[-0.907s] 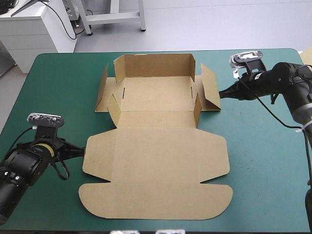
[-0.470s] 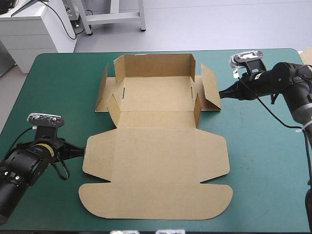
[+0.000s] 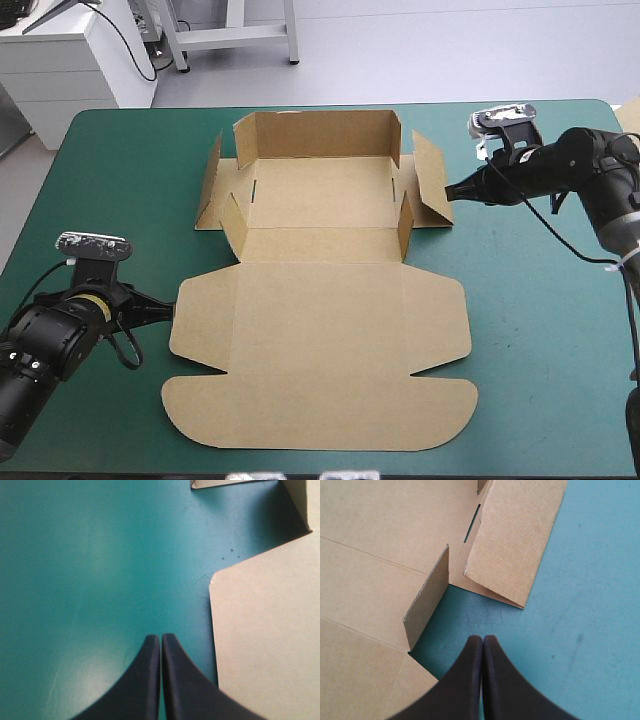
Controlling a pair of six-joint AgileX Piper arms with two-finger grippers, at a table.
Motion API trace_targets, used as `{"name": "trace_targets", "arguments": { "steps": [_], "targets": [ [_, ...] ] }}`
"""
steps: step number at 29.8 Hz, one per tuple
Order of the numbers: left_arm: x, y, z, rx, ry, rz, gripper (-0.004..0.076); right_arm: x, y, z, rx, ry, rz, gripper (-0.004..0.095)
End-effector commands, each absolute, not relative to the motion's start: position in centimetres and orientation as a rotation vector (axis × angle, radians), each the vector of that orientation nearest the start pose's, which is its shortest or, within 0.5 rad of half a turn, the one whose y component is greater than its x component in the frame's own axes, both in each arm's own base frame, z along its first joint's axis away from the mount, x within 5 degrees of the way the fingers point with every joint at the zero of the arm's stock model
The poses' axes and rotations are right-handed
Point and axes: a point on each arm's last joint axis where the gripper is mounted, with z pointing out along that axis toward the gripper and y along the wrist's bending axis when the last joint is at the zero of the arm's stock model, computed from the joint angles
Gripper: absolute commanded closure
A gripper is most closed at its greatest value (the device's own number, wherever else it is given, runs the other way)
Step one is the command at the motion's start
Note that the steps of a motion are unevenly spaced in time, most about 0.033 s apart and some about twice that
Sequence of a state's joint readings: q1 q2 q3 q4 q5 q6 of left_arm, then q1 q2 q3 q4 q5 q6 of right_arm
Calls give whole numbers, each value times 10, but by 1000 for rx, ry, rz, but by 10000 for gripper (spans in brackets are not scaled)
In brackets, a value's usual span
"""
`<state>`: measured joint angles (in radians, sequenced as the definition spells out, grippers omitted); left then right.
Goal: Fold the box
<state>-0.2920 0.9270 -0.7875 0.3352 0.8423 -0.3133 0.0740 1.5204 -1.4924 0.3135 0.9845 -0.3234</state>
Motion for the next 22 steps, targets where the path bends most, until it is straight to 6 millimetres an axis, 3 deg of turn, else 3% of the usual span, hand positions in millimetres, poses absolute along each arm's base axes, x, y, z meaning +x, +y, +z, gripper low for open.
{"name": "trace_targets", "arguments": {
  "steps": [1, 12, 22],
  "targets": [
    [172, -28, 325, 134, 2331, 111, 731, 319, 49, 400, -361, 2317, 304, 925],
    [172, -28, 326, 135, 2325, 108, 731, 317, 50, 426, -341, 2253, 325, 925],
    [173, -29, 326, 136, 2318, 105, 731, 341, 55, 413, -350, 2375, 379, 925]
  ]
}}
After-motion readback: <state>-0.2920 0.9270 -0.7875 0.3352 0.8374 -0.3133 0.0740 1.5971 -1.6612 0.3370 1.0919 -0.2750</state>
